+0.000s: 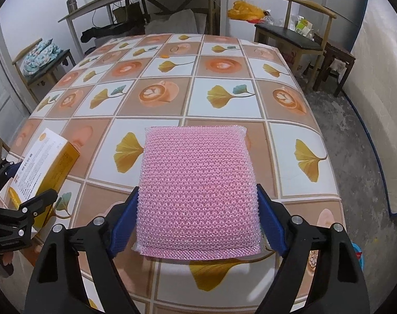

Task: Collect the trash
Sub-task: 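Lift the medicine box and pink sponge off the table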

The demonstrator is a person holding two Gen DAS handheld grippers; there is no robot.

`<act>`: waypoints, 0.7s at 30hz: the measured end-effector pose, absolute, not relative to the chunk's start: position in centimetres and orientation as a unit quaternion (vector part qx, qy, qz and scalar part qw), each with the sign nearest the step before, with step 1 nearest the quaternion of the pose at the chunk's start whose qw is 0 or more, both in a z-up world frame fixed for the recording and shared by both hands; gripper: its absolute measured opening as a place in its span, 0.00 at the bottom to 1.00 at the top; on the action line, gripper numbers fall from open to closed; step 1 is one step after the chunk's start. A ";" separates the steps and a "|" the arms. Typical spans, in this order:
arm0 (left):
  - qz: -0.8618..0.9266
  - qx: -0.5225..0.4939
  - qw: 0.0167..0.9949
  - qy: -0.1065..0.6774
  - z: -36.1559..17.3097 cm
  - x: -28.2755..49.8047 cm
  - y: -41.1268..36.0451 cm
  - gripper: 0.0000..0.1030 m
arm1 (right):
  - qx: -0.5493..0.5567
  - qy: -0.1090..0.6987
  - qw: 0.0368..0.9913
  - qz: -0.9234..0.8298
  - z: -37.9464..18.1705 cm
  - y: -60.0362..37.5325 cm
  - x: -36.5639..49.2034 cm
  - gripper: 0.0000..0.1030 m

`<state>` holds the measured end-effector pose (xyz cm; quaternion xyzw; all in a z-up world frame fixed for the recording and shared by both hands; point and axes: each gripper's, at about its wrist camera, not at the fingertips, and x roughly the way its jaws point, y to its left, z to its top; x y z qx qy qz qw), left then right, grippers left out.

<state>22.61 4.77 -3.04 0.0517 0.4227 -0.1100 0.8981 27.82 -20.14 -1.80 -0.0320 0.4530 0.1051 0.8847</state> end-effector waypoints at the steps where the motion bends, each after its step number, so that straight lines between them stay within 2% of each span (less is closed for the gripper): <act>1: -0.111 0.051 0.899 0.421 -3.0 22.5 4.7 0.71 | -0.030 0.451 0.886 0.105 -1.7 -20.3 27.7 0.78; 21: -0.174 0.005 0.904 0.391 0.3 21.9 3.1 0.68 | 0.026 0.420 0.903 0.086 0.4 -25.2 24.4 0.78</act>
